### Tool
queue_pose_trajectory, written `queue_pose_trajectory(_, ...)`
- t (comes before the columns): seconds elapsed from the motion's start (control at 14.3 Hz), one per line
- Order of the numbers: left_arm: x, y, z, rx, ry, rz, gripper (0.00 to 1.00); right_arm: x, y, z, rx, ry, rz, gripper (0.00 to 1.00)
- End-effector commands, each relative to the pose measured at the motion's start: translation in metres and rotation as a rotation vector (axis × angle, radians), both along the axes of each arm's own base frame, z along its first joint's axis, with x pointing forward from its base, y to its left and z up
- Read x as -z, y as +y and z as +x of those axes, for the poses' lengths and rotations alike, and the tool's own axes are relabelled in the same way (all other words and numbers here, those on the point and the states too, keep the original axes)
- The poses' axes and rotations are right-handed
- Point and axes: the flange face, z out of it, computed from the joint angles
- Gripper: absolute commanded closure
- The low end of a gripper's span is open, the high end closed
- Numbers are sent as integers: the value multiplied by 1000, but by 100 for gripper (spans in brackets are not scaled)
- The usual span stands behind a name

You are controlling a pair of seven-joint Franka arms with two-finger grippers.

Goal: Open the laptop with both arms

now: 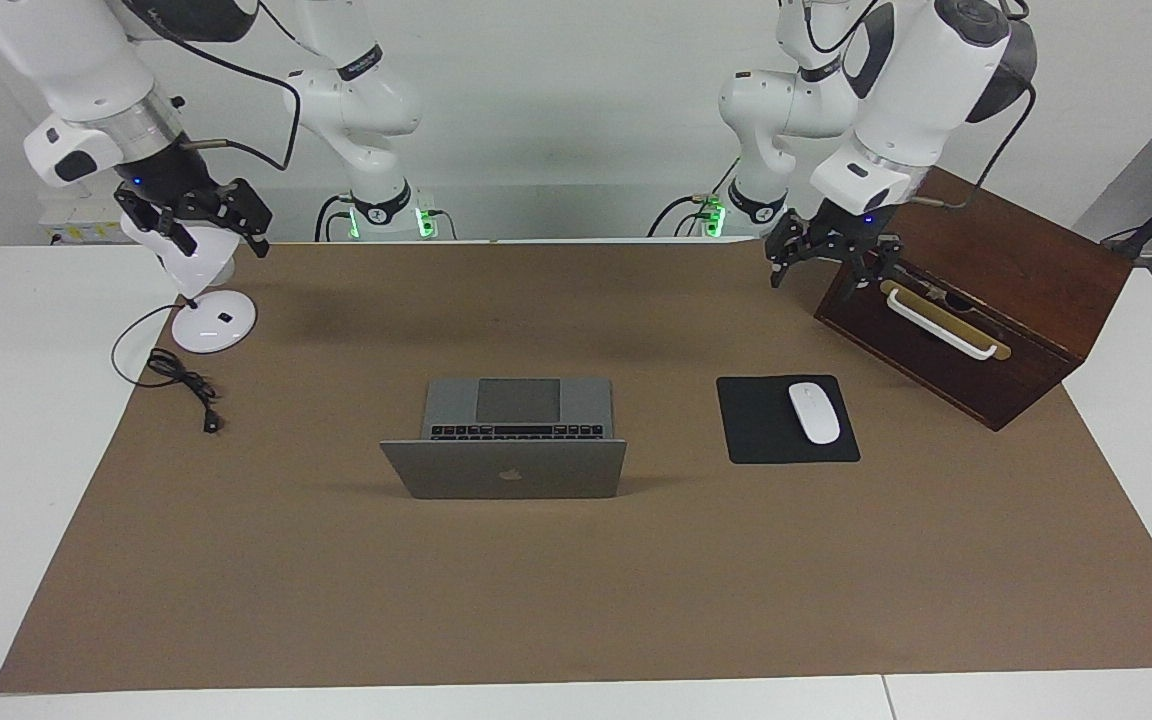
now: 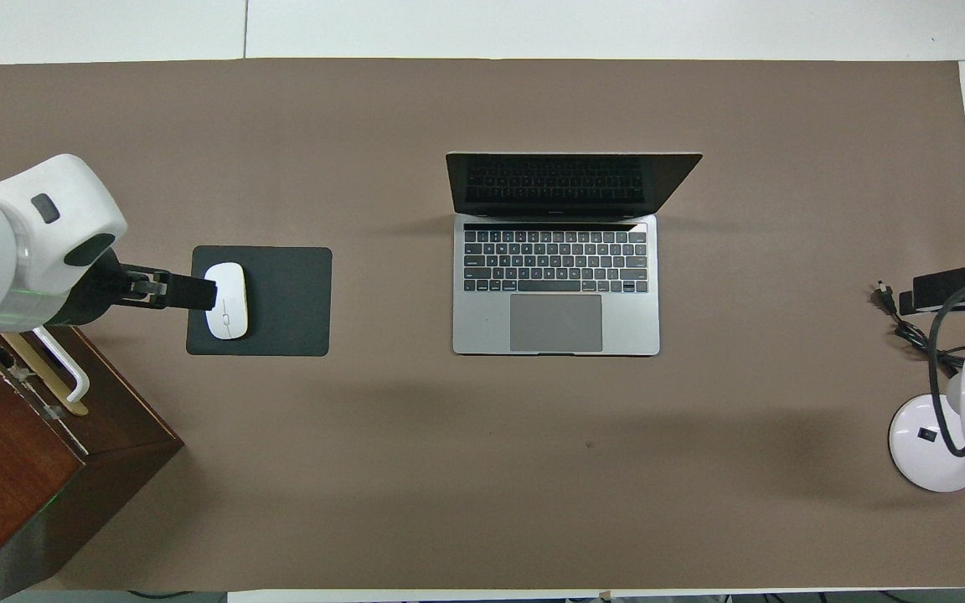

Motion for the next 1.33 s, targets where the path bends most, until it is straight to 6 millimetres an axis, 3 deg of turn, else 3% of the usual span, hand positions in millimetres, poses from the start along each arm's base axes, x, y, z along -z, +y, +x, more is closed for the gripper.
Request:
queue_pose_trajectory(0.0,-8,24,4,-99,25,28,0,-6,7,-7,8,-38,-30,0)
queue_pose_trajectory(0.21,-20,70,12,-203,11,24,0,-24,17,9,-12,-116,-32,0)
queue_pose_trajectory(0.35,-24,86,15,-233,3,23,0,-32,16,18,-16,-136,-33,0)
queue_pose_trajectory(0.56,-24,88,18,-231,8,43,0,-37,13,29,-18,-132,-53,0)
queue_pose_trajectory(0.84,-50,89,31,-230,2,49,0,-35,13,29,-27,-129,-66,0)
queue_pose_trajectory(1.05,-43,88,41,-227,67,63,0,-32,10,30,-21,-123,-64,0)
queue_pose_trajectory(1.26,-30,86,36,-222,110,66,0,-30,4,27,-11,-103,-65,0)
